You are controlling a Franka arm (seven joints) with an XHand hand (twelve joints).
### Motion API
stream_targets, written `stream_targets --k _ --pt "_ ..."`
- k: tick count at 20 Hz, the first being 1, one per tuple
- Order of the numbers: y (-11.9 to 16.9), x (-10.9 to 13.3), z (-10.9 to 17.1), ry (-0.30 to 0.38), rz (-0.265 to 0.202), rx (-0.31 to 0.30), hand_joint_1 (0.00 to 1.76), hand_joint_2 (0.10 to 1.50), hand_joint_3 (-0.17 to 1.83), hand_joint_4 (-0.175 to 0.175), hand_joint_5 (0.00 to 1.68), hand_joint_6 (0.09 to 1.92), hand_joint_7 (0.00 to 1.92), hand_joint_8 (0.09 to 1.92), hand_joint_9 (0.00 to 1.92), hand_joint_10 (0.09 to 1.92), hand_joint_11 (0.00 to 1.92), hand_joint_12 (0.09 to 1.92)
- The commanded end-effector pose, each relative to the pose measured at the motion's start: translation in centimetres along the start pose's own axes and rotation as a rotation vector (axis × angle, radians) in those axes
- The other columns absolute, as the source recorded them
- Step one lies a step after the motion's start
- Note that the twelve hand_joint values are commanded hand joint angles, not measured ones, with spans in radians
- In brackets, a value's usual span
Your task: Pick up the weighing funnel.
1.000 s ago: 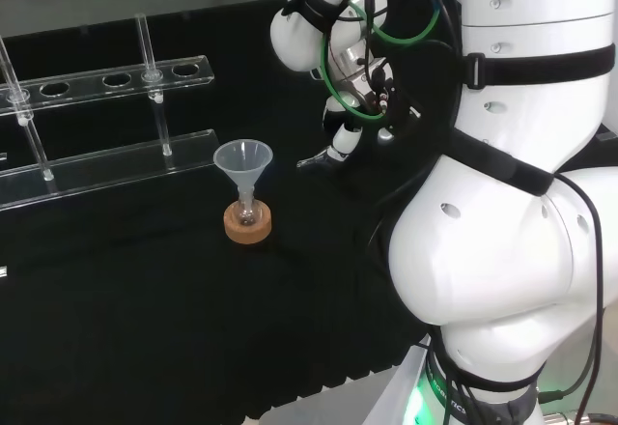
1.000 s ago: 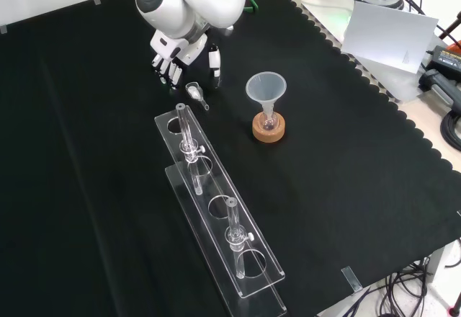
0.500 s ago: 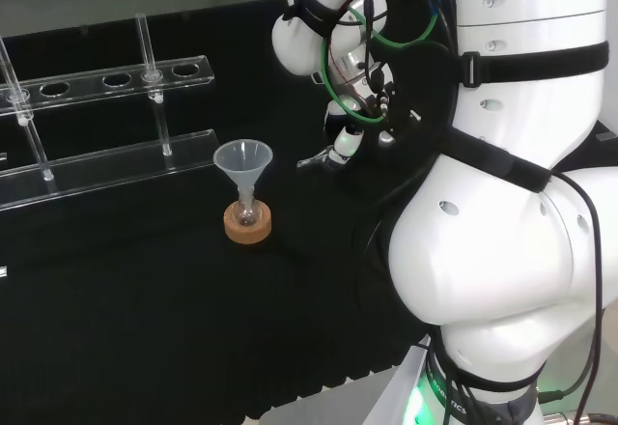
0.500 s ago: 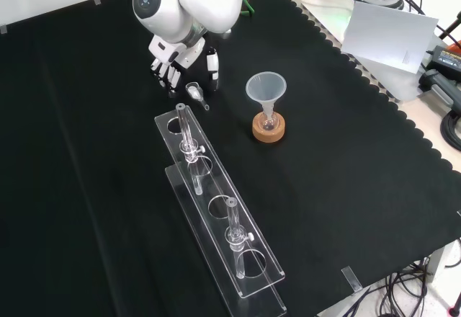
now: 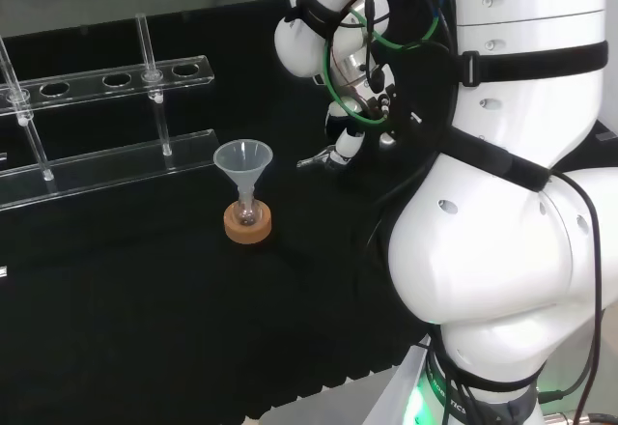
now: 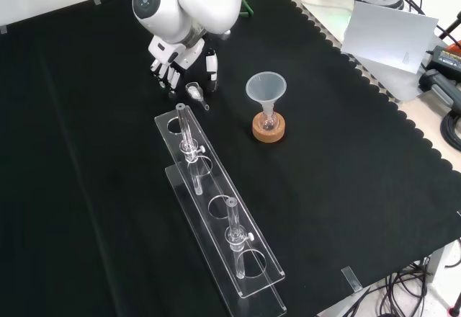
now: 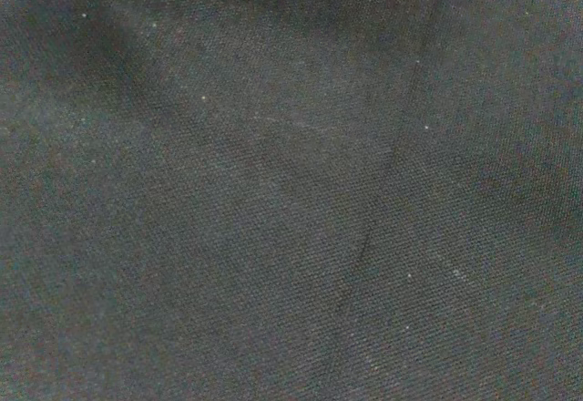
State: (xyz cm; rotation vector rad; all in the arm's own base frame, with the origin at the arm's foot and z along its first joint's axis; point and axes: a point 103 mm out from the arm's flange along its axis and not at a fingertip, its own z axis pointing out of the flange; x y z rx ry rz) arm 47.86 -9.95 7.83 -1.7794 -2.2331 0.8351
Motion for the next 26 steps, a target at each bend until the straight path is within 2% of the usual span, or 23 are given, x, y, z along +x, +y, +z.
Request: stream_targets --k 1,5,6,8,20,21,23,26 --pt "-0.3 -0.2 0.1 0.01 0.005 -0.053 0.61 0.83 0.04 0.023 0.65 0.09 0.82 0.44 0.46 0.63 0.0 1.53" --pt "-0.3 0.2 0.2 0.018 0.001 -0.069 0.63 0.83 0.04 0.029 0.69 0.09 0.86 0.44 0.5 0.61 0.0 1.55" --pt "-0.2 0.5 0.1 0.009 0.027 -0.064 0.64 0.83 0.04 0.029 0.69 0.1 0.87 0.44 0.51 0.61 0.0 1.55" --pt "-0.2 0.8 0.0 0.017 0.032 -0.078 0.65 0.83 0.04 0.032 0.71 0.11 0.89 0.43 0.54 0.59 0.0 1.56" --pt "0.7 0.7 0.0 0.013 -0.001 -0.091 0.68 0.83 0.05 0.043 0.75 0.15 0.95 0.43 0.59 0.56 0.0 1.57" --pt "0.4 -0.3 0.1 0.009 -0.014 -0.092 0.68 0.83 0.05 0.043 0.74 0.16 0.95 0.42 0.6 0.54 0.0 1.57" --pt "0.4 -0.6 0.1 0.003 -0.015 -0.091 0.68 0.83 0.05 0.044 0.74 0.18 0.96 0.41 0.61 0.53 0.0 1.58" --pt "1.0 0.1 0.2 -0.001 -0.007 -0.086 0.69 0.82 0.05 0.045 0.74 0.2 0.98 0.41 0.62 0.52 0.0 1.58"
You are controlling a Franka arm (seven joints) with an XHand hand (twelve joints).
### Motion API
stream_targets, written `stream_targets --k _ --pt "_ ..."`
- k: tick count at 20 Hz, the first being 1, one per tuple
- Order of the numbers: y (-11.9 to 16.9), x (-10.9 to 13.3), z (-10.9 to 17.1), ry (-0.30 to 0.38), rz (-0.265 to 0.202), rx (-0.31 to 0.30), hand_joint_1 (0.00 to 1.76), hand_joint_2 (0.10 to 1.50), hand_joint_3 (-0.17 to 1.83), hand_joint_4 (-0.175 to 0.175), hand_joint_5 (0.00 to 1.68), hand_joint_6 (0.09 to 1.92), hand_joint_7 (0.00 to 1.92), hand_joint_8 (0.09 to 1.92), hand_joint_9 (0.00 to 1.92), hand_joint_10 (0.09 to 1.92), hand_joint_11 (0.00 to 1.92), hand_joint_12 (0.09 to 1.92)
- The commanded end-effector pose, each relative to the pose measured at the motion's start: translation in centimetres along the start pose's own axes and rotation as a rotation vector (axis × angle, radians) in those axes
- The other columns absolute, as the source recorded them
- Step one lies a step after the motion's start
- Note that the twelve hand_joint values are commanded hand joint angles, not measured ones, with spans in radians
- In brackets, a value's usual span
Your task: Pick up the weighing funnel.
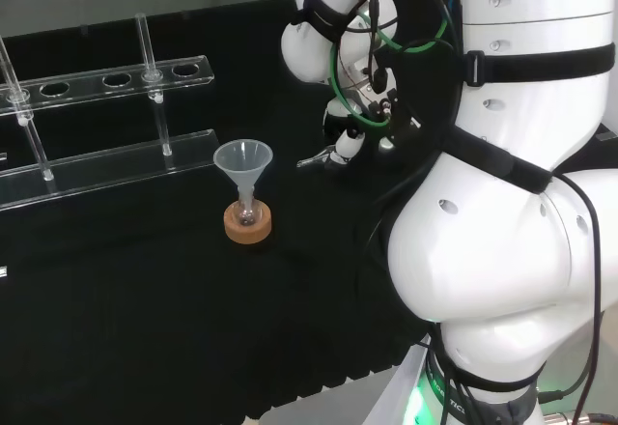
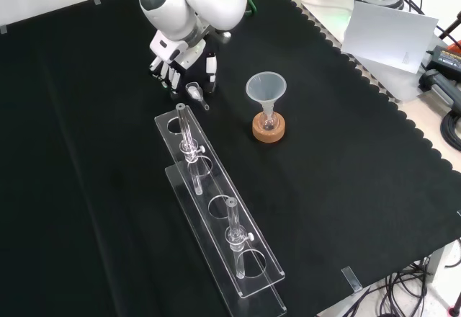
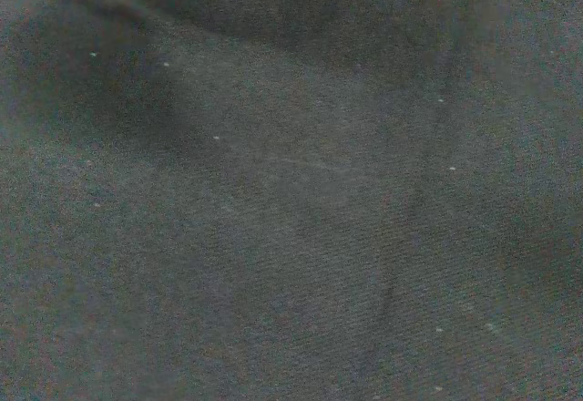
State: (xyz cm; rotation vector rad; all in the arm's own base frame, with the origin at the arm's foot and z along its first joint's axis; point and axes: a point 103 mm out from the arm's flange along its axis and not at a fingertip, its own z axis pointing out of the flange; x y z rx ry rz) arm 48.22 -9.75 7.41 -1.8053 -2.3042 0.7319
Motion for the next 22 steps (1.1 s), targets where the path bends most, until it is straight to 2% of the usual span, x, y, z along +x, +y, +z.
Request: stream_targets --k 1,7,13,15,22 --pt "0.58 0.24 0.17 -0.014 0.003 0.006 0.69 0.82 0.05 0.048 0.75 0.23 0.99 0.41 0.63 0.51 0.0 1.58" --pt "0.59 0.31 0.29 0.006 -0.001 -0.001 0.7 0.82 0.07 0.063 0.73 0.51 1.06 0.38 0.66 0.47 0.0 1.58" --pt "0.65 0.35 0.36 0.011 0.006 -0.007 0.71 0.82 0.08 0.071 0.75 0.56 1.08 0.39 0.67 0.47 0.0 1.58" --pt "0.43 -0.25 0.39 0.011 -0.009 -0.01 0.72 0.81 0.08 0.08 0.78 0.58 1.1 0.4 0.68 0.47 0.0 1.59" --pt "0.63 0.32 0.51 0.01 0.003 -0.017 0.73 0.81 0.08 0.093 0.82 0.61 1.13 0.41 0.71 0.47 0.0 1.59"
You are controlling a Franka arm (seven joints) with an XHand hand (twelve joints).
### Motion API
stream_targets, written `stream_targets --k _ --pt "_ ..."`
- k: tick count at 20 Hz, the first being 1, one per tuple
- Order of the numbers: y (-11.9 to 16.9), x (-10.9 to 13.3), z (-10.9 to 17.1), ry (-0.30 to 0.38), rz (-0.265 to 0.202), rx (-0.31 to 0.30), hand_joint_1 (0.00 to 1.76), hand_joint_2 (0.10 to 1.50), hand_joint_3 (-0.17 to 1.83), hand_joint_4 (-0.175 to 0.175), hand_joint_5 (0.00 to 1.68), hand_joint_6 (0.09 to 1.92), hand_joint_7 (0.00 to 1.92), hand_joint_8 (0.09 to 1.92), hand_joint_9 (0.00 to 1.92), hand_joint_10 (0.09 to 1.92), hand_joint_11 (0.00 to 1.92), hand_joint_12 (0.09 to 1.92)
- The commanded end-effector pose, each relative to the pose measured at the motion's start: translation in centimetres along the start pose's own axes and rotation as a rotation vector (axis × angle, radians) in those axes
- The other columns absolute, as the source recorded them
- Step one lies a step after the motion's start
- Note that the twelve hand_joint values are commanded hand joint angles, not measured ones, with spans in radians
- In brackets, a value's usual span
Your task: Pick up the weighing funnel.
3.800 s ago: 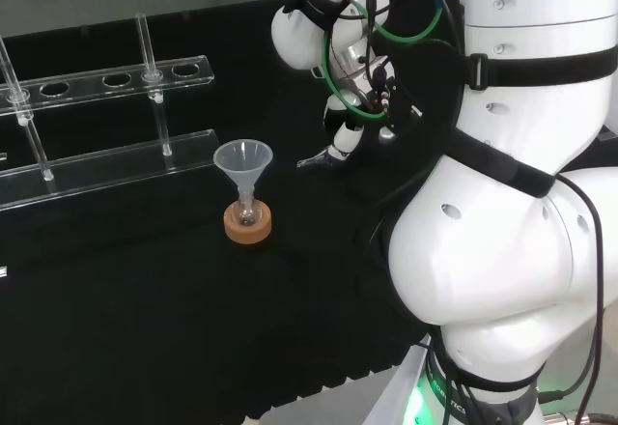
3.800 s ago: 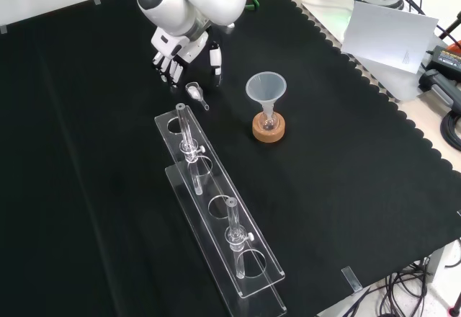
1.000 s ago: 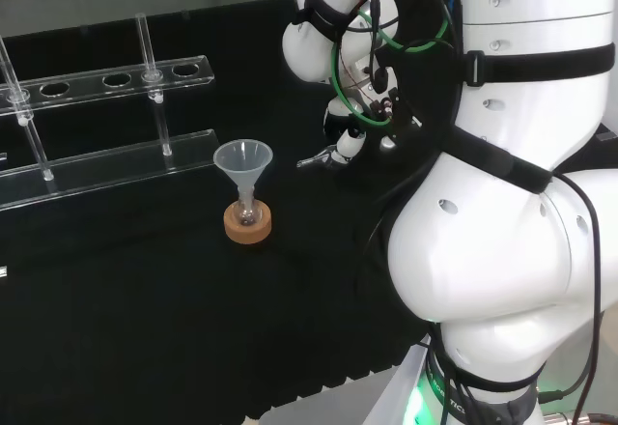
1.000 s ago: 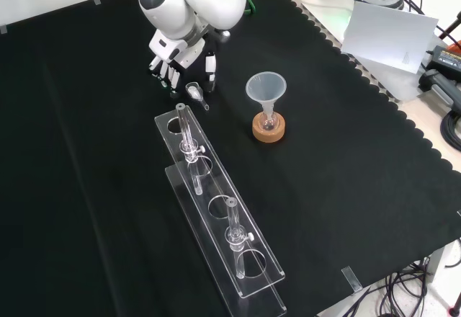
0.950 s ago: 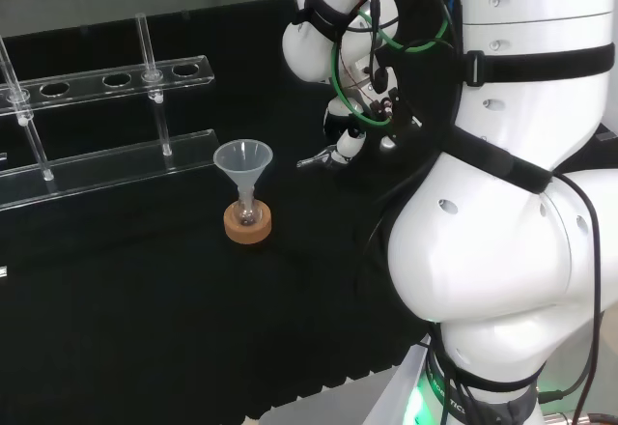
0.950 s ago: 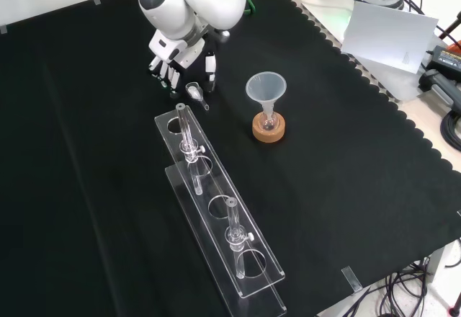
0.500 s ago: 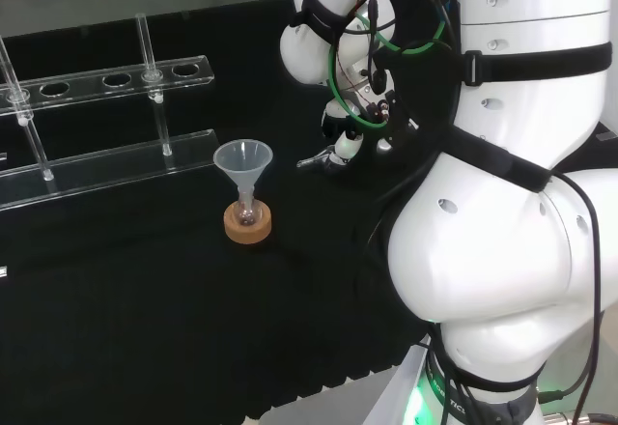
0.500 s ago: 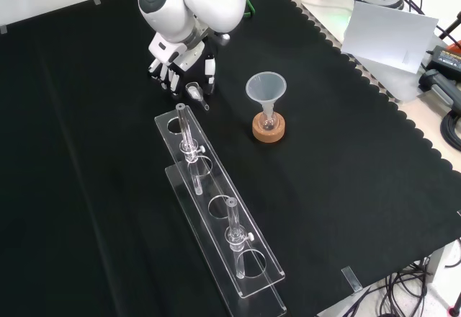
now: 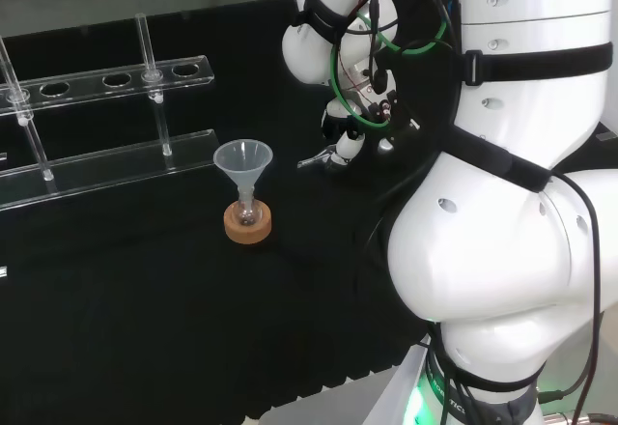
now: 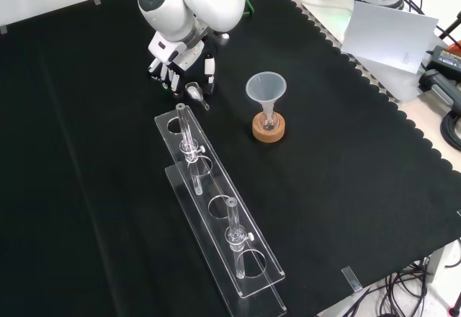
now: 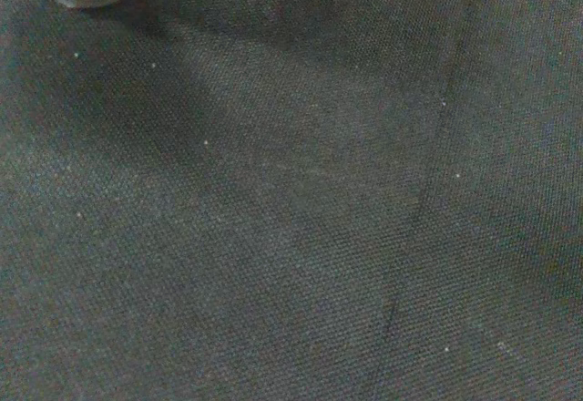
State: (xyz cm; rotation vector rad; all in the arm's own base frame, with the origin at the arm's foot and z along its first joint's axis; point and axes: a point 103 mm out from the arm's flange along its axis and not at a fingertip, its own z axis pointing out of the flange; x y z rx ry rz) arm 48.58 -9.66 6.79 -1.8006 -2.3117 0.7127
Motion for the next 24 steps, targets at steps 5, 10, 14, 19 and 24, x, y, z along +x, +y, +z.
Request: stream_targets --k 5,10,14,19,24 --pt "0.1 0.84 0.23 0.003 0.022 -0.016 0.73 0.81 0.09 0.101 0.86 0.64 1.17 0.41 0.75 0.46 0.0 1.6" --pt "0.21 1.02 0.09 0.005 0.039 -0.02 0.74 0.81 0.11 0.118 0.91 0.65 1.21 0.41 0.8 0.43 0.0 1.61" --pt "0.25 0.98 0.12 0.005 0.036 -0.031 0.75 0.81 0.12 0.127 0.94 0.66 1.23 0.42 0.83 0.42 0.0 1.62" --pt "0.26 0.63 0.08 0.004 0.039 -0.034 0.77 0.8 0.13 0.135 0.95 0.66 1.24 0.42 0.85 0.42 0.01 1.62" --pt "0.25 0.43 0.07 0.009 0.039 -0.031 0.78 0.79 0.15 0.139 0.97 0.64 1.26 0.42 0.88 0.38 0.01 1.62"
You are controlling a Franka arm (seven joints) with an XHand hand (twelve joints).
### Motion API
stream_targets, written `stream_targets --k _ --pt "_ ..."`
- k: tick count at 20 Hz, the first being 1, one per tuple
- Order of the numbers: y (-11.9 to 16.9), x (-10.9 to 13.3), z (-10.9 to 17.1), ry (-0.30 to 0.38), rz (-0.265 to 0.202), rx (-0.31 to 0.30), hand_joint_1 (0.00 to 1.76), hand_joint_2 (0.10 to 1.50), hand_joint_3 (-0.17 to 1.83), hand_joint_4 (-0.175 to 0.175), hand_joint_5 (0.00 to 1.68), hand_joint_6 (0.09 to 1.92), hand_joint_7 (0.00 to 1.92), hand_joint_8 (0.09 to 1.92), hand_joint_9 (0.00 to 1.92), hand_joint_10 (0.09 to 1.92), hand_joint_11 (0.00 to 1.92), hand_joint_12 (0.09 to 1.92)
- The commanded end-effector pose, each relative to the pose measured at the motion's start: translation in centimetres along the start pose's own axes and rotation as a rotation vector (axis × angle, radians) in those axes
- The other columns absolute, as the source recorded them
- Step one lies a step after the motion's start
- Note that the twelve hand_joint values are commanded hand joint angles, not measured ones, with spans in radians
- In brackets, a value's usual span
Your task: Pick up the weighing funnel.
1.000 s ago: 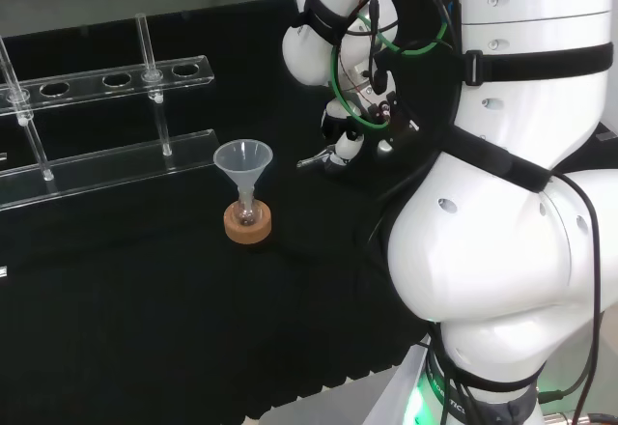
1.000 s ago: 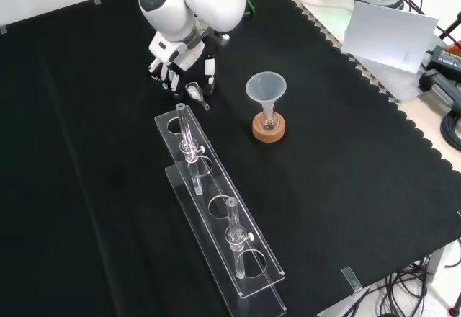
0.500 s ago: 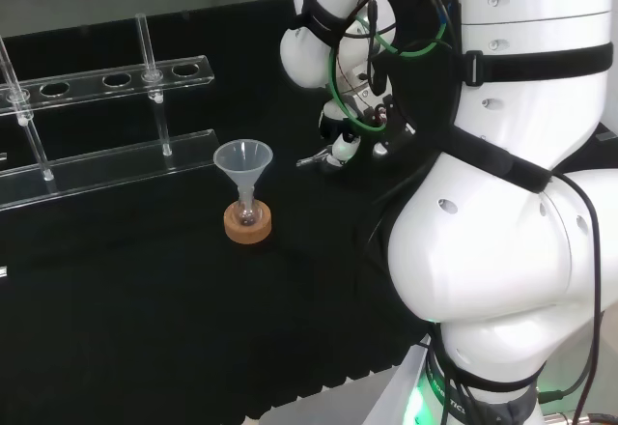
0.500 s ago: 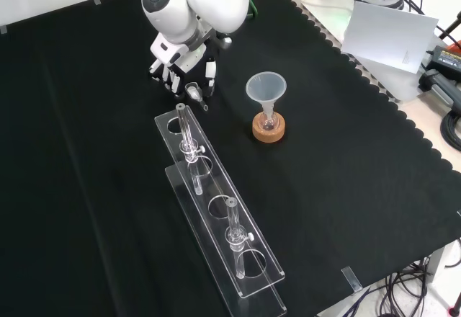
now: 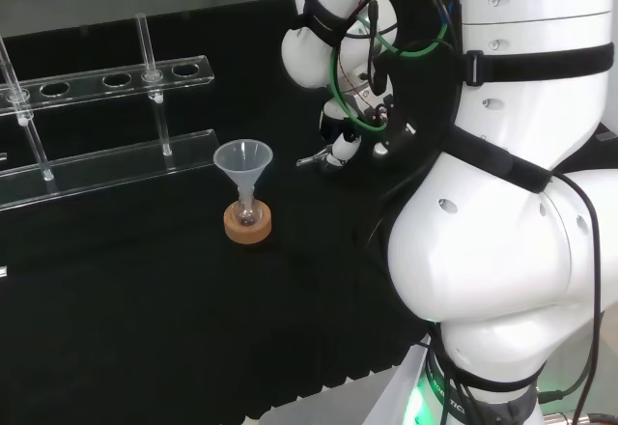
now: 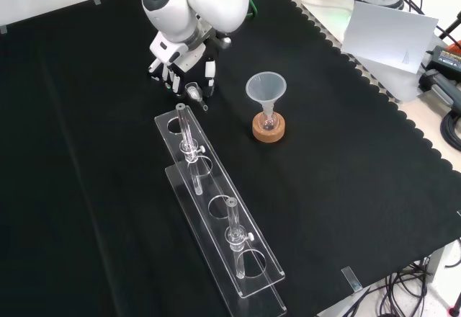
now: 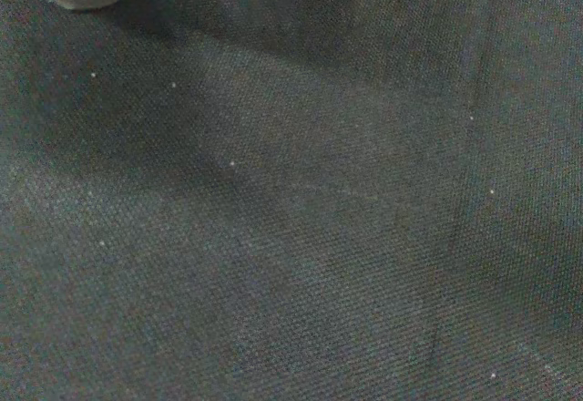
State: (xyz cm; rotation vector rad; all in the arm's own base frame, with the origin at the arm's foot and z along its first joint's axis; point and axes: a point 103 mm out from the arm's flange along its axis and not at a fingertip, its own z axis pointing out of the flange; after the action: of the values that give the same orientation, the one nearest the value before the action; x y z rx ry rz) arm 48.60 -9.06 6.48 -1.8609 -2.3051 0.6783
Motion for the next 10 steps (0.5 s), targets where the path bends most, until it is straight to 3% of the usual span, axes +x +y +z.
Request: stream_targets --k 1,4,10 --pt "0.03 -0.22 0.06 -0.001 0.009 0.0 0.78 0.78 0.16 0.14 0.97 0.64 1.26 0.42 0.9 0.38 0.01 1.62" --pt "-0.38 -1.2 0.19 0.01 0.006 -0.014 0.79 0.77 0.18 0.144 0.99 0.64 1.27 0.42 0.93 0.36 0.03 1.61" --pt "-0.49 -0.62 0.4 0.012 0.021 -0.029 0.81 0.73 0.27 0.164 1.04 0.61 1.31 0.41 1.0 0.3 0.07 1.6"
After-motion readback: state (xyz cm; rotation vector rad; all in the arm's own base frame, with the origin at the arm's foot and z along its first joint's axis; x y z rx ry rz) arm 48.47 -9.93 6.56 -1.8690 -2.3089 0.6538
